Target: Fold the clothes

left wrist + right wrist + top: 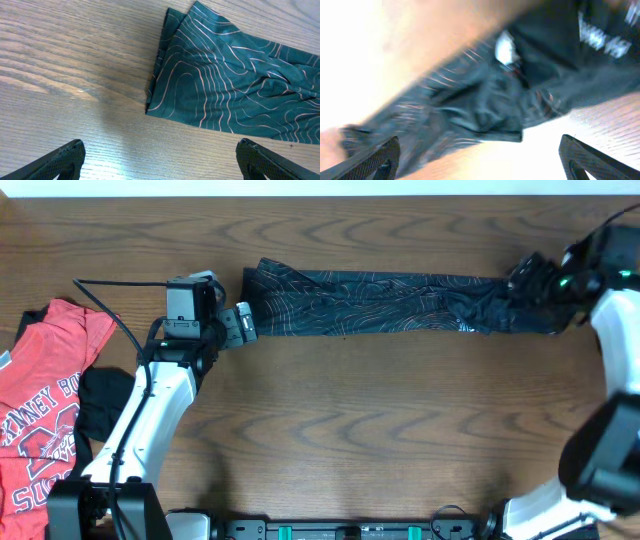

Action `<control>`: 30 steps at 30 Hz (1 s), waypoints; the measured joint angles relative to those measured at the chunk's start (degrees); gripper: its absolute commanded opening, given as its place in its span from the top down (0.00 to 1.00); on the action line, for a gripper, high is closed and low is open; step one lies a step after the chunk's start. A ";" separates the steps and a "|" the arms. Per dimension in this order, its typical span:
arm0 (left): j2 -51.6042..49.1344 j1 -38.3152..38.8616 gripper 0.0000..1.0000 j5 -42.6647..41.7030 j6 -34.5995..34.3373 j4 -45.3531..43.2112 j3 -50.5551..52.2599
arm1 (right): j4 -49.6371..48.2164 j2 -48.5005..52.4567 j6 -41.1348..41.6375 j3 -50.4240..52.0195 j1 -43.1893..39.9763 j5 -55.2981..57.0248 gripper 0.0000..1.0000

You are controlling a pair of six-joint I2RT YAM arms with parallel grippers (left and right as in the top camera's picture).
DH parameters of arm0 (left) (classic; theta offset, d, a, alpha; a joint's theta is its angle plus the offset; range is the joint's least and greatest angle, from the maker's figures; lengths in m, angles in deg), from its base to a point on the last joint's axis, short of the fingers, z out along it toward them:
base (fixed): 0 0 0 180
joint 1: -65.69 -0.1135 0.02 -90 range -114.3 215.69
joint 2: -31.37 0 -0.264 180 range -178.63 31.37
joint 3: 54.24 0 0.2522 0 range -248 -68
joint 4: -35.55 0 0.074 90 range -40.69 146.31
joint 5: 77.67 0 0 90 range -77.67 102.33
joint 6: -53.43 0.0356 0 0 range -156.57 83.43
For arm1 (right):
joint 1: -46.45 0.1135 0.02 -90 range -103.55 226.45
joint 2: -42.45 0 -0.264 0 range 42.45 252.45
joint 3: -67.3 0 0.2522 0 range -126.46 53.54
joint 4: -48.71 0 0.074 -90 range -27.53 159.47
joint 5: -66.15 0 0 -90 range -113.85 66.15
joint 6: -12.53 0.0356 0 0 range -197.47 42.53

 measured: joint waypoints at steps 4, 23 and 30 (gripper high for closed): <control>-0.11 -0.04 0.06 -0.81 0.02 0.02 0.00 | 2.21 -6.51 -2.45 -1.79 0.00 -0.02 0.01; -23.10 -8.48 0.05 -29.09 0.81 -19.47 0.02 | 17.66 -14.84 -15.08 -1.90 2.23 -3.76 0.01; -25.73 -8.90 0.04 -33.05 -0.02 -23.19 -0.83 | 18.16 -21.00 -15.34 -1.90 4.02 -4.15 0.01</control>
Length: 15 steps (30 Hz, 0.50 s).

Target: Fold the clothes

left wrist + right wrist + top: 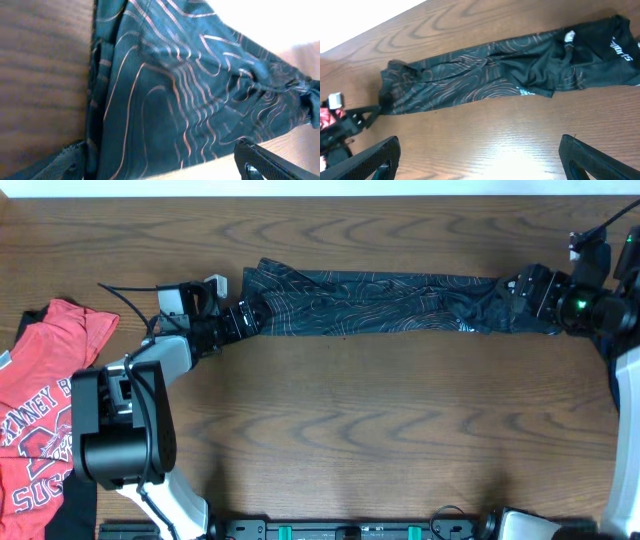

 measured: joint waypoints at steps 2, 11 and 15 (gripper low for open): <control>-1.16 0.00 0.05 -0.96 -0.22 -0.61 -1.05 | 0.66 -1.16 0.00 0.00 0.81 -0.07 0.01; -6.99 -0.22 0.51 -5.79 -1.70 -2.03 -4.46 | 3.15 -2.56 -0.24 0.00 3.41 -0.20 0.01; -7.13 -0.26 0.55 -6.60 -2.10 -2.36 -4.46 | 3.28 -2.56 -0.35 0.00 4.37 -0.20 0.01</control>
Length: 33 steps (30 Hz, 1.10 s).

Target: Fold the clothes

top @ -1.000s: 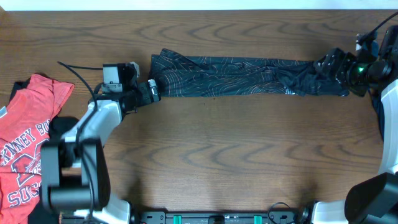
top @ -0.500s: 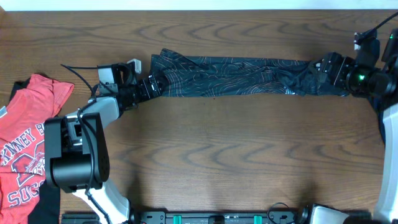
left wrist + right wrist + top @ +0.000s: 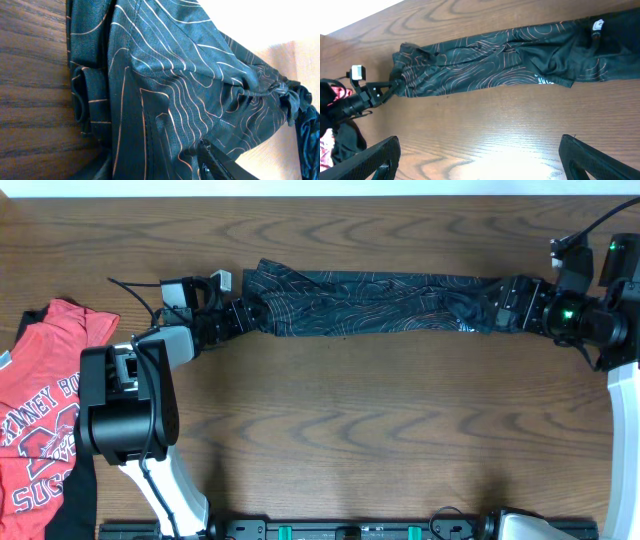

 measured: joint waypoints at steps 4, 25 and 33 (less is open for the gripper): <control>-0.94 0.00 0.94 0.70 -0.46 0.28 0.35 | 0.07 0.00 -0.02 0.00 1.29 -0.02 0.01; 0.48 -9.20 0.94 -4.68 -1.22 14.62 0.90 | 0.02 0.00 0.00 0.00 1.68 -0.02 0.01; 1.18 -9.25 0.94 -4.39 -0.02 15.80 1.22 | -0.02 0.17 0.00 0.00 1.68 0.96 0.01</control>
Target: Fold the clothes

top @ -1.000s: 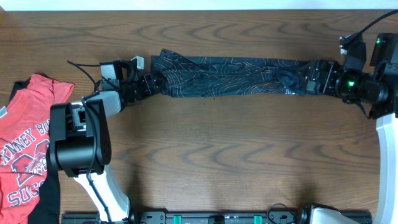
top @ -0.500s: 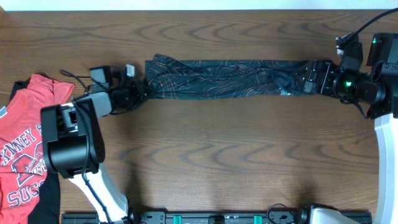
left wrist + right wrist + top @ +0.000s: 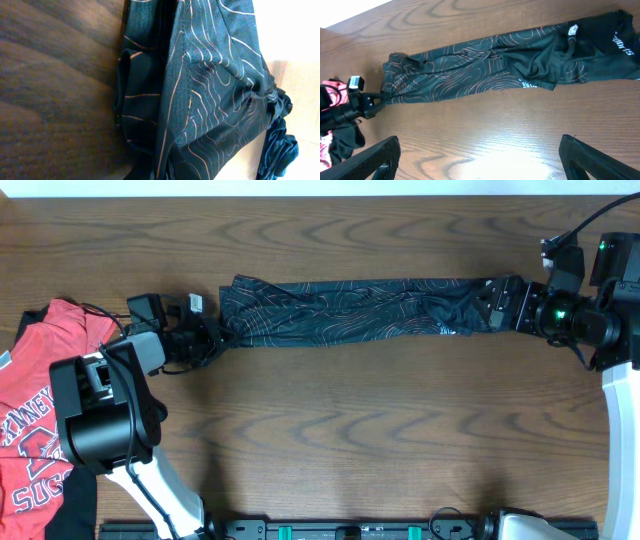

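A dark teal garment with thin wavy lines (image 3: pixel 350 305) lies stretched in a long band across the far half of the table. My left gripper (image 3: pixel 207 338) is low at the band's left end and shut on the bunched hem. Up close, the folded cloth (image 3: pixel 200 100) fills the left wrist view, with the left gripper (image 3: pixel 155 172) dark at the bottom edge. My right gripper (image 3: pixel 505 305) hovers over the right end. It is open and holds nothing, and the right gripper (image 3: pixel 479 150) looks down on the whole garment (image 3: pixel 495 75).
A red printed T-shirt (image 3: pixel 40 410) lies at the table's left edge, with a black piece of clothing (image 3: pixel 75 510) beside it. The wooden table (image 3: pixel 350 430) extends toward the front. A white strip runs along the far edge.
My left gripper has moved left with the garment's left end in it, and the whole band now lies further left. The right gripper stays open above the right end.
My left gripper stood open short of the garment's left end while the right one was low at the right end. Then the right gripper was raised and open, and the left jaws were at the hem. They then shut on it, and now the garment lies further left.
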Action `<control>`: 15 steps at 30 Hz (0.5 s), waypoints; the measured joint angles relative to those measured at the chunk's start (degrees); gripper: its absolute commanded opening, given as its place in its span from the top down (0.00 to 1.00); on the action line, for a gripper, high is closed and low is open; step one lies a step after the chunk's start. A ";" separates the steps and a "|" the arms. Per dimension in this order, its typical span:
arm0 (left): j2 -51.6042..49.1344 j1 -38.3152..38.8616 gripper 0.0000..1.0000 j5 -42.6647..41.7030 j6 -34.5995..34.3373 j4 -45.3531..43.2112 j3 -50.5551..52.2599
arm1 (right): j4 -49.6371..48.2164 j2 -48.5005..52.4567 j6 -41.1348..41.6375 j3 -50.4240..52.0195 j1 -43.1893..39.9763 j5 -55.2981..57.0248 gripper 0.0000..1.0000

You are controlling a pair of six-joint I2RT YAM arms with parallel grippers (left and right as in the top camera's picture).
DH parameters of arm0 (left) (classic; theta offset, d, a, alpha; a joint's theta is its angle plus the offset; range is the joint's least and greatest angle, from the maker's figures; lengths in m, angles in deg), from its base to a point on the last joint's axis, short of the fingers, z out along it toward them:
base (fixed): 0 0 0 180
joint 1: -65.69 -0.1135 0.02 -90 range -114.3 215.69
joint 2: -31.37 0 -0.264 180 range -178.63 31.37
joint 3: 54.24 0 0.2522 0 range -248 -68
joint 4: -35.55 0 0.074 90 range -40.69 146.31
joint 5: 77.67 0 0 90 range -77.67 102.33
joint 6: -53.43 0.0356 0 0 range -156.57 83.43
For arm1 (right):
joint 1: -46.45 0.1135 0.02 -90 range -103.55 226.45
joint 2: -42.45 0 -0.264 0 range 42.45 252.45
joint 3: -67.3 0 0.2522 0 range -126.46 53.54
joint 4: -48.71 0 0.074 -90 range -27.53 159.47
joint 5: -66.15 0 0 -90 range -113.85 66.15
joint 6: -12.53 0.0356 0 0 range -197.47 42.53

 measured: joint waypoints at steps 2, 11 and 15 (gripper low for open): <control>0.46 -0.13 0.94 0.44 0.02 0.24 0.31 | -0.15 0.42 0.00 0.00 0.00 0.20 0.01; 6.82 -2.40 0.94 5.22 0.02 2.99 2.01 | -2.21 3.74 0.00 0.00 0.00 0.48 0.01; 12.04 0.00 0.94 6.23 0.02 3.63 2.01 | -2.95 5.42 0.00 0.00 0.00 0.52 0.01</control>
